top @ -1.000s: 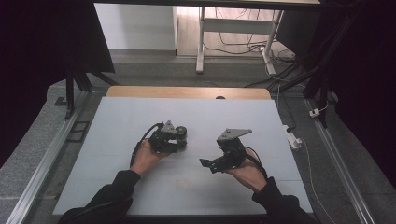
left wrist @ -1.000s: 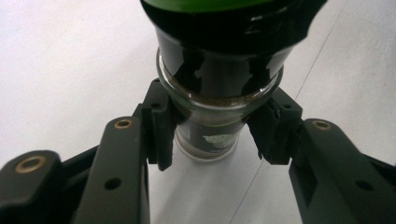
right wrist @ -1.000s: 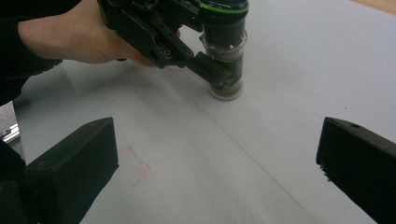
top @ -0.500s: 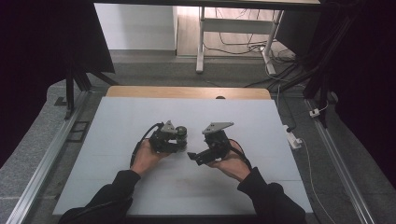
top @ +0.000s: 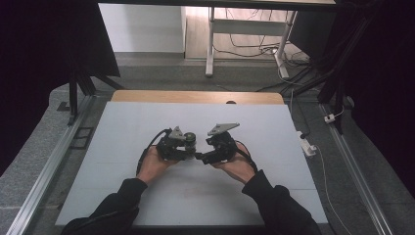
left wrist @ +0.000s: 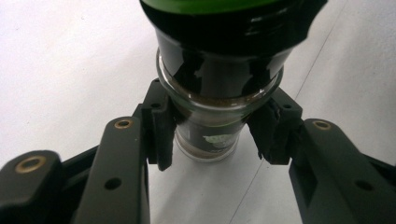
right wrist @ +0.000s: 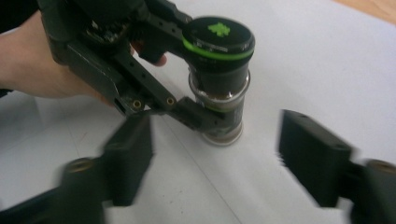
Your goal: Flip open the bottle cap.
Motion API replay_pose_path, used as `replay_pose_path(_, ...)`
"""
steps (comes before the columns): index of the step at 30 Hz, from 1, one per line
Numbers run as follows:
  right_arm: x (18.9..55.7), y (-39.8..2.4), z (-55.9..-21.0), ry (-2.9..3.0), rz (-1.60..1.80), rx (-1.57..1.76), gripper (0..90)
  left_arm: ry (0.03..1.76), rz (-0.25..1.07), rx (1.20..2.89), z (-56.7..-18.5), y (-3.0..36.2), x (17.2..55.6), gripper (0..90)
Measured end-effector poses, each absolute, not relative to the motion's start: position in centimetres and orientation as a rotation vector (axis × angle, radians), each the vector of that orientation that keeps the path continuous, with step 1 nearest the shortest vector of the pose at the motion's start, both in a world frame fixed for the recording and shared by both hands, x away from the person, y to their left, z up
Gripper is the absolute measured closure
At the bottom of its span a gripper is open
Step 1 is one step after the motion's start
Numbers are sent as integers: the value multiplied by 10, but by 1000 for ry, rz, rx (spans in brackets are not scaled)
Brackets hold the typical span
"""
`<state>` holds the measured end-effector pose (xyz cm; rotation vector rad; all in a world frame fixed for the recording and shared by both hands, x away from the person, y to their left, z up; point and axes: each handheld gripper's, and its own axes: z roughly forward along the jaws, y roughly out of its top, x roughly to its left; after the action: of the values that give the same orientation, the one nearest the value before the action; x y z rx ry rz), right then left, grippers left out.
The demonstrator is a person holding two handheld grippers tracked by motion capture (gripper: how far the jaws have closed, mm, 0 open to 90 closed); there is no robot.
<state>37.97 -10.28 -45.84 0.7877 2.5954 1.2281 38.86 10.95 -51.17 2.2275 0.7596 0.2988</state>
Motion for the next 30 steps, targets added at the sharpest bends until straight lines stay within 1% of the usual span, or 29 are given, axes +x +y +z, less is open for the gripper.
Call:
replay_pose_path(1,380,-103,-457,2593,1233,772,439,760,299,2228,-512,110,389,537)
replay_pose_path(4,382,-101,-454,2621,1227,757,603,760,298,2228,-512,110,389,537)
replay_pose_path(9,384,-93,-454,2644,1187,699,804,761,299,2229,-512,109,389,537)
replay_pose_path(12,386,-89,-456,2655,1175,681,895,762,299,2229,-511,109,389,537)
replay_pose_path(30,389,-82,-456,2657,1200,693,899,768,300,2226,-512,109,388,537)
